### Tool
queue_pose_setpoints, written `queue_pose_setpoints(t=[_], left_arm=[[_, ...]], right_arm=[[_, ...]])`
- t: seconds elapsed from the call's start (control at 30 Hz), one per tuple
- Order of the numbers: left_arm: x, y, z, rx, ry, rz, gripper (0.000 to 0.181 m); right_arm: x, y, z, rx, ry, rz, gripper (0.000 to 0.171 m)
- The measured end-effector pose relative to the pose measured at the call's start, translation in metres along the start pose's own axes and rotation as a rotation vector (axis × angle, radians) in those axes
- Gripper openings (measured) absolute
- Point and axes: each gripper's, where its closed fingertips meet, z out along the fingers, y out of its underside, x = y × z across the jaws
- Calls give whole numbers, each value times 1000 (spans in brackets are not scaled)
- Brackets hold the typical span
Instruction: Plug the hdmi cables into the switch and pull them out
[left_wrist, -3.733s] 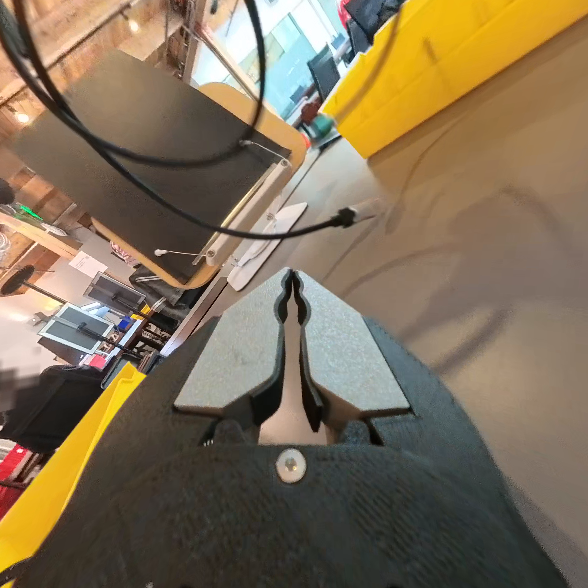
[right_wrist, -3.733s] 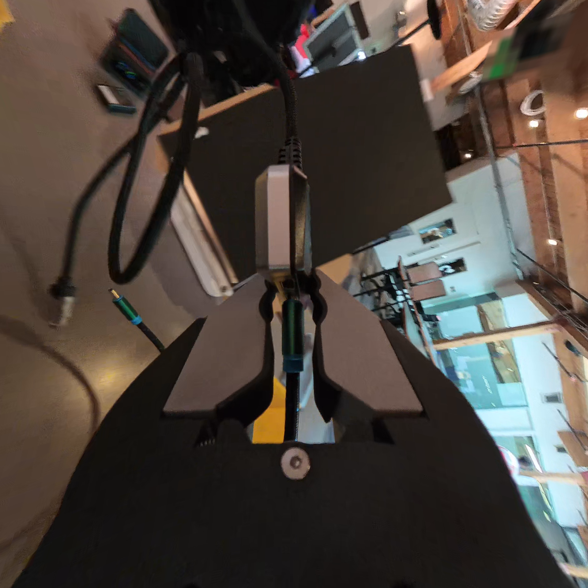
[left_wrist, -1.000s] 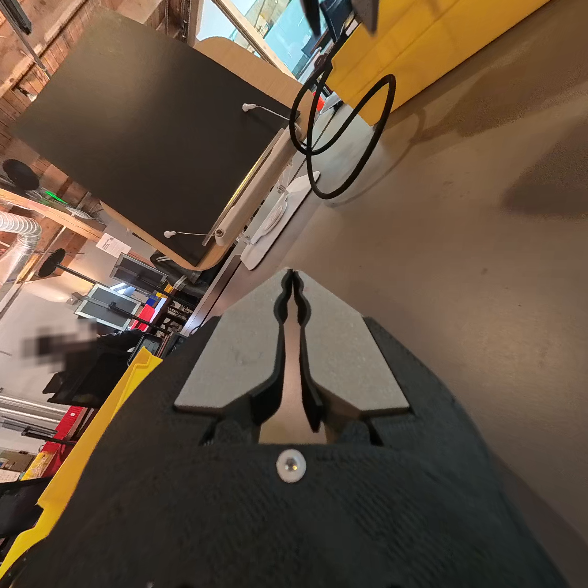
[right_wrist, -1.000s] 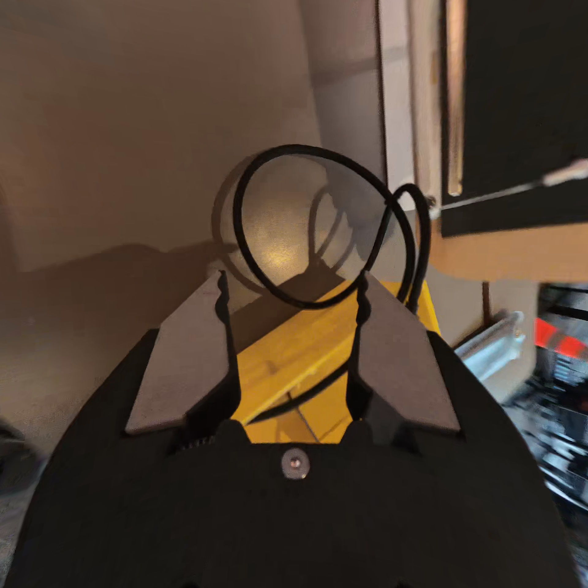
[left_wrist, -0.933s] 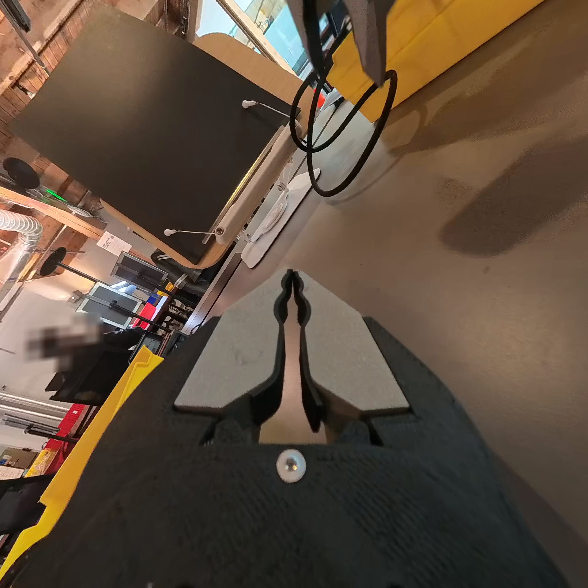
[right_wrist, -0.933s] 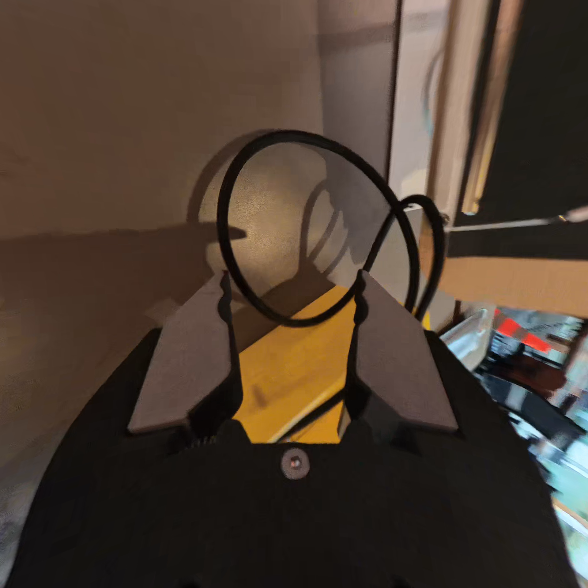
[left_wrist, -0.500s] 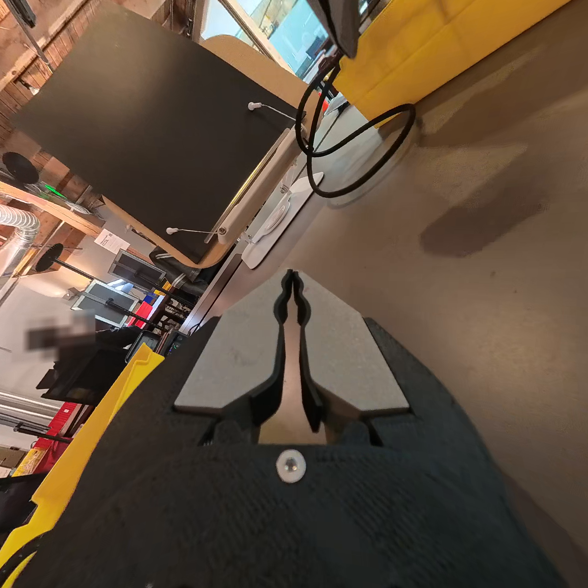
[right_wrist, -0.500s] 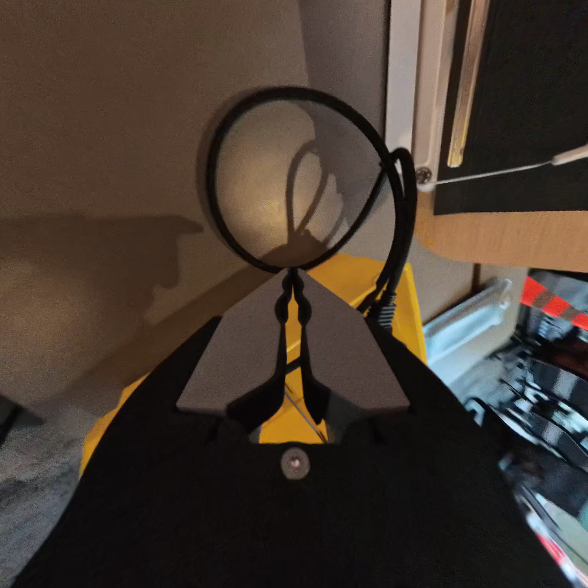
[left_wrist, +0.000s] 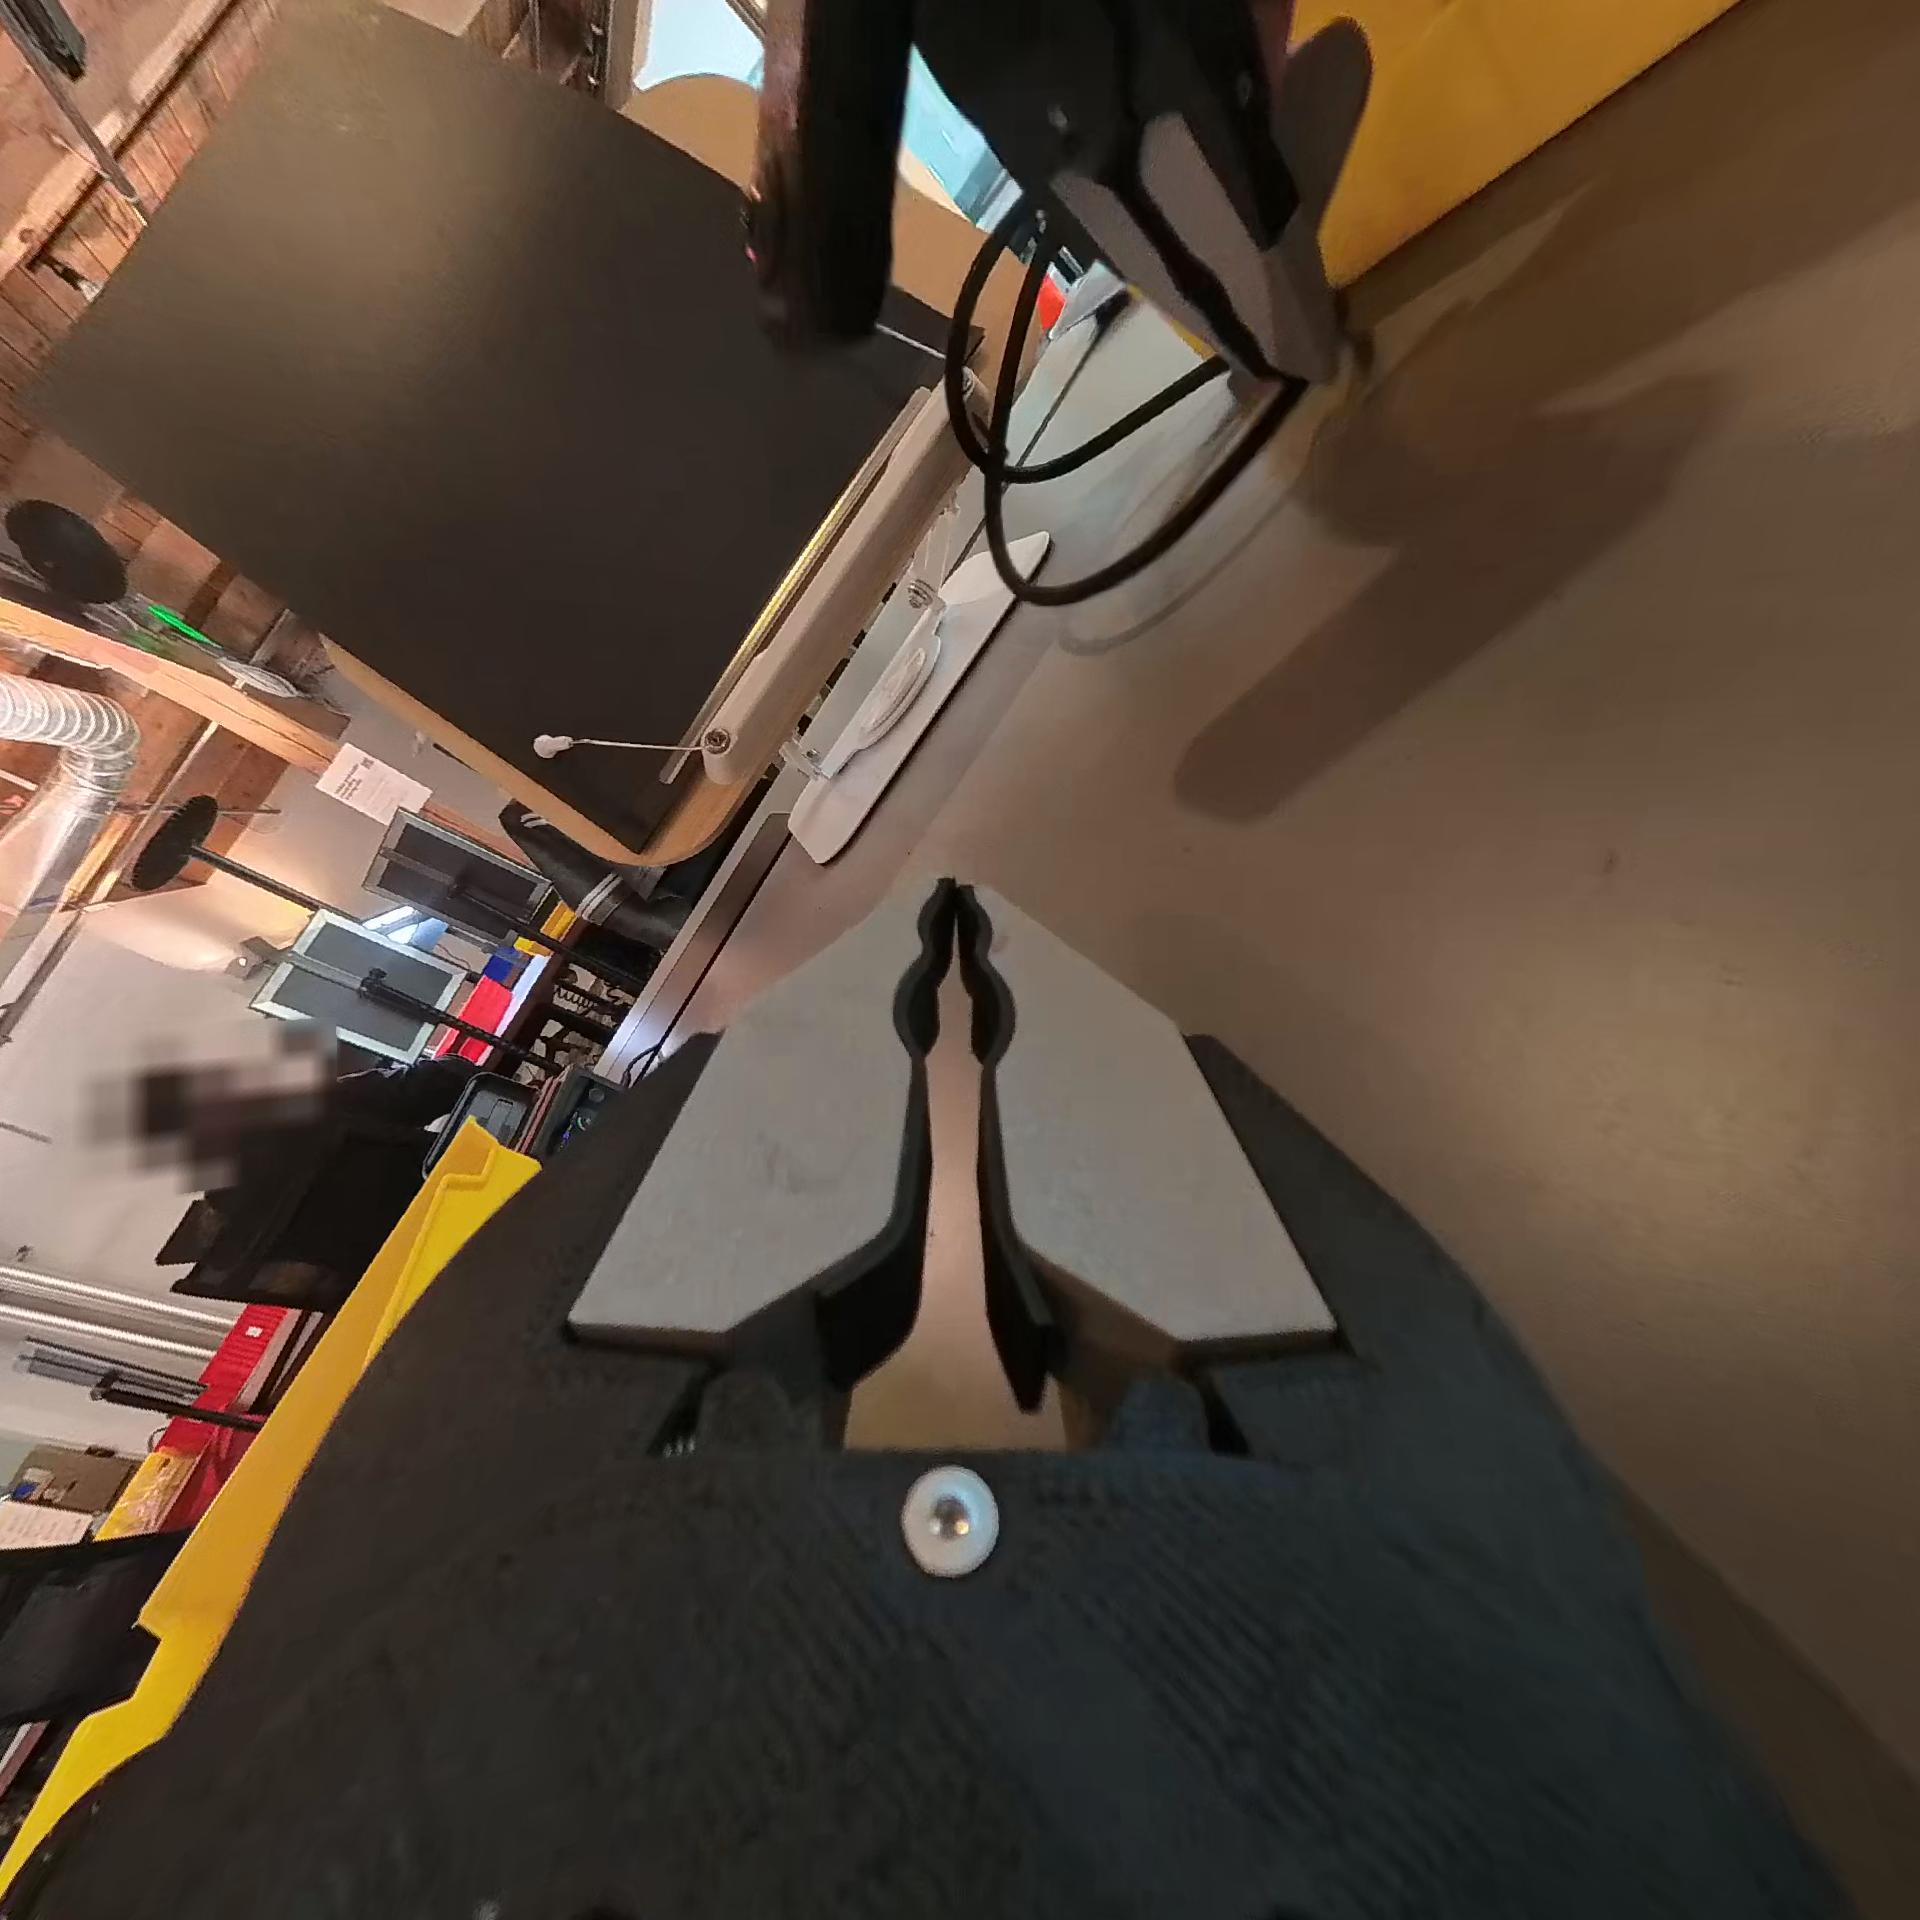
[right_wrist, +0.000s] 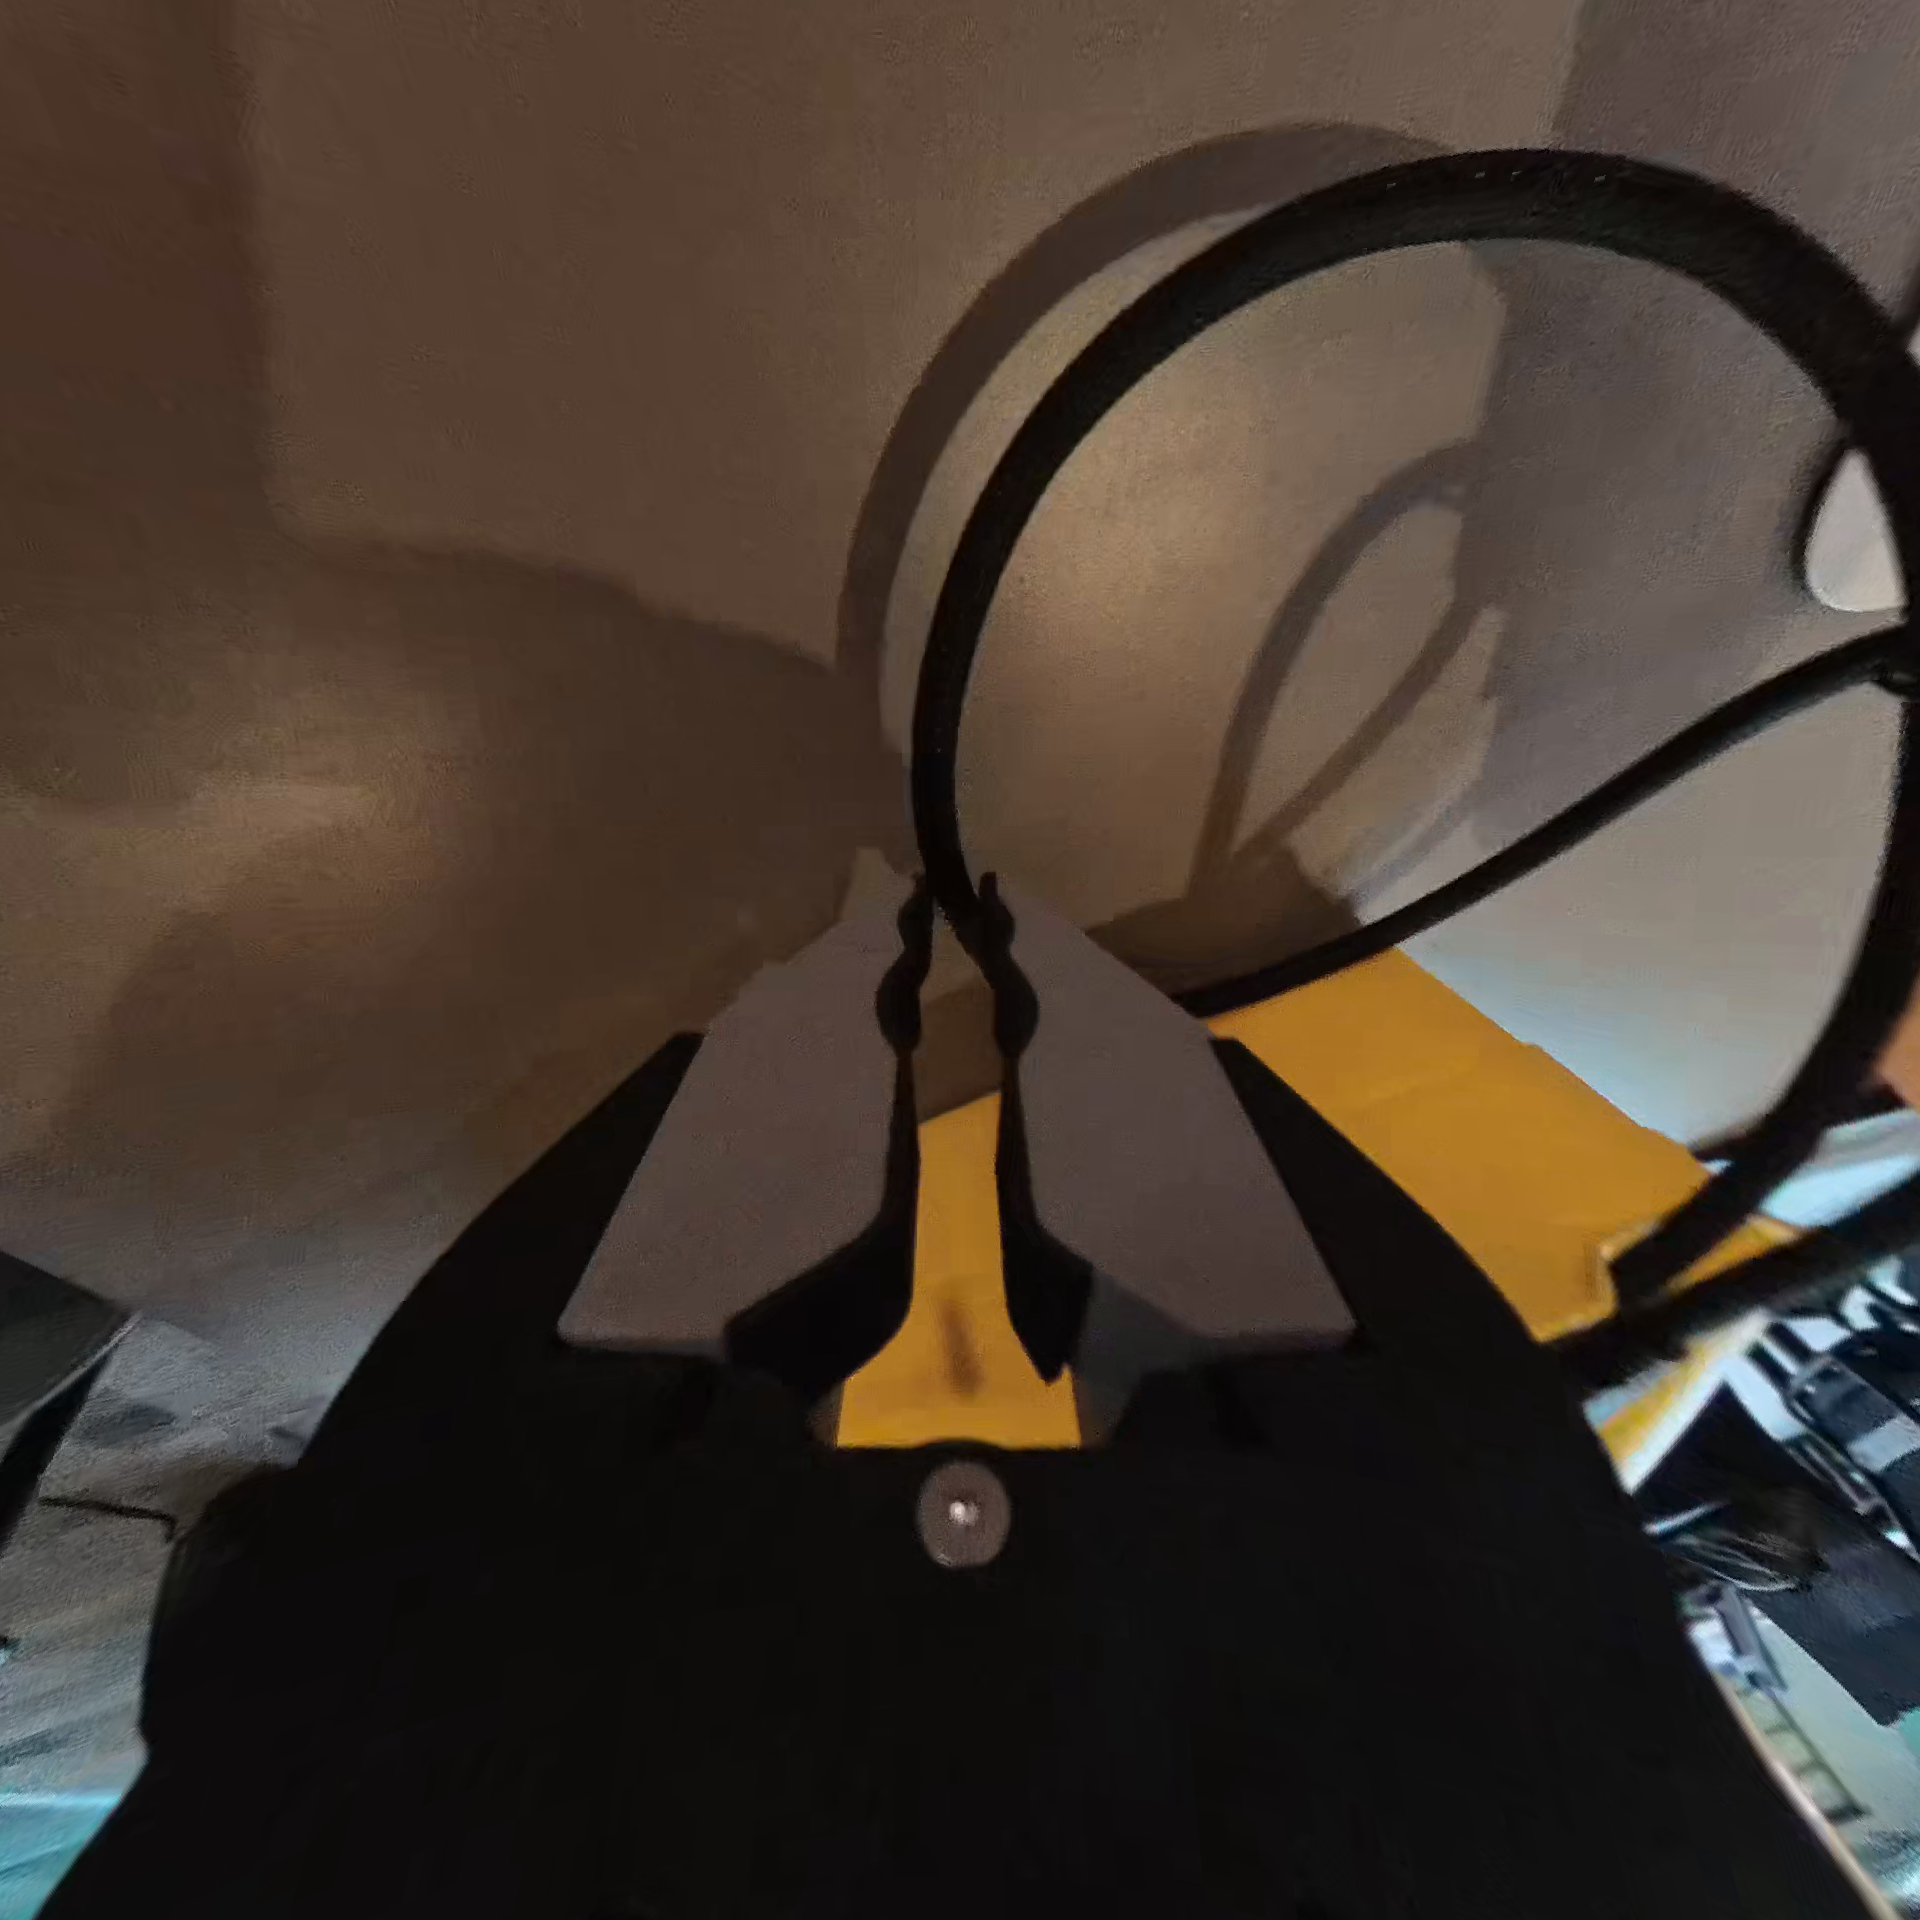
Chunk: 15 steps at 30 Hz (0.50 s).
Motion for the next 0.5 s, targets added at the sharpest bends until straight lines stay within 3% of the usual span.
queue_pose_setpoints(t=[0.13, 0.3, 0.37, 0.5], left_arm=[[-2, 0, 0, 4, -3, -12, 0], [0, 0, 0, 2, 3, 3, 0], [2, 0, 0, -1, 5, 13, 0], [3, 1, 1, -7, 5, 27, 0]], right_arm=[[13, 7, -64, 130, 90, -24, 5], [34, 55, -133, 240, 128, 40, 4], [44, 74, -135, 281, 66, 134, 4], [59, 109, -94, 309, -206, 463, 0]])
